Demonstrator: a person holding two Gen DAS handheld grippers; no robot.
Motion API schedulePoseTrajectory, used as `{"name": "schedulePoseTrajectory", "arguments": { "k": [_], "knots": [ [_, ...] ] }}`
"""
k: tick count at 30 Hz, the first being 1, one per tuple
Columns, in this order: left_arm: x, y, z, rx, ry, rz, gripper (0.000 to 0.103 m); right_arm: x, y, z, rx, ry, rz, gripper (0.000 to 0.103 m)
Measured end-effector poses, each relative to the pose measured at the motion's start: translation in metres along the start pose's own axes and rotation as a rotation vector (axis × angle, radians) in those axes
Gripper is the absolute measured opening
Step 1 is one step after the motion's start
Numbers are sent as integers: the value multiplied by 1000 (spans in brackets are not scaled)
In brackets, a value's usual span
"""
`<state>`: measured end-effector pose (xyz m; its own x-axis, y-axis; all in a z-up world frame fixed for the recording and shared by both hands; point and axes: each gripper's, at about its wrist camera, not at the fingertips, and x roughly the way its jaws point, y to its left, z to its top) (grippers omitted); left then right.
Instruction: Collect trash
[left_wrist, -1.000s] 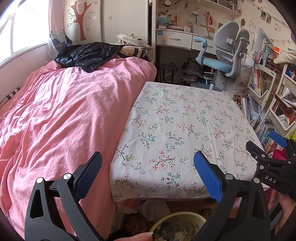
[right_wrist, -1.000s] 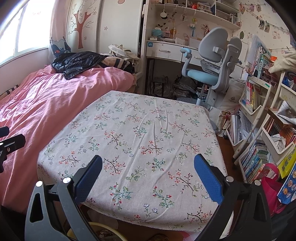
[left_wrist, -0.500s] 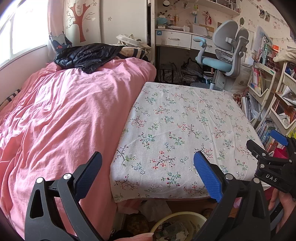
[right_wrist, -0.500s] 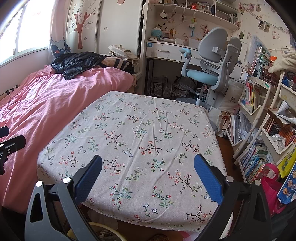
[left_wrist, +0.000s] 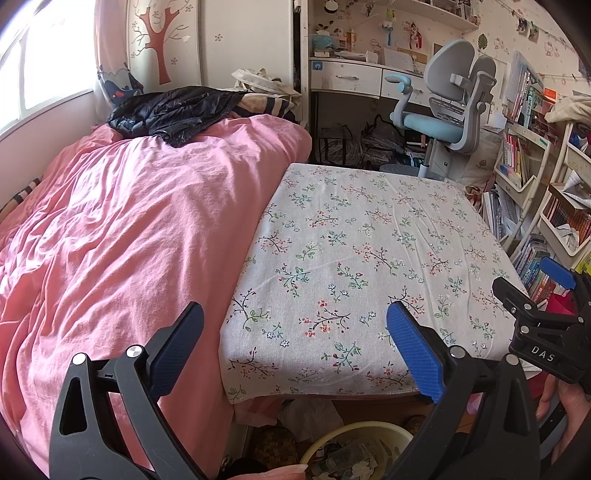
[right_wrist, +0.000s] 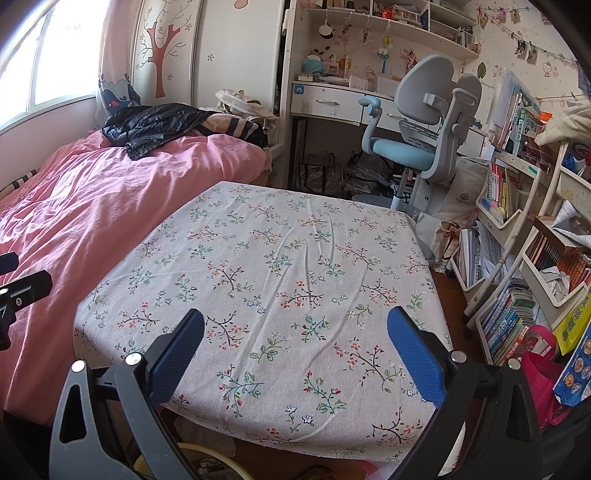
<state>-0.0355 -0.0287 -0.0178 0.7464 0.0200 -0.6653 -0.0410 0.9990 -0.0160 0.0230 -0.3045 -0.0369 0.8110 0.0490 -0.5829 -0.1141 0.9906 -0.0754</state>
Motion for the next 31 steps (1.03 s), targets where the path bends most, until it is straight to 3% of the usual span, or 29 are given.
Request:
{"name": "schedulePoseTrajectory", "arguments": {
  "k": [9, 14, 19, 25, 31],
  "knots": [
    [1, 1, 3, -11, 10, -17, 96, 0, 0, 0, 0, 0, 0, 95],
    [0, 9, 1, -64, -9, -110, 96, 0, 0, 0, 0, 0, 0, 95],
    [-6, 5, -3, -28, -54, -65, 96, 0, 0, 0, 0, 0, -1, 95],
    [-1, -5, -4, 39, -11, -42, 96, 0, 0, 0, -1, 0, -1, 95],
    [1, -6, -5, 36, 5, -32, 96, 0, 0, 0, 0, 0, -1, 95]
  ]
}}
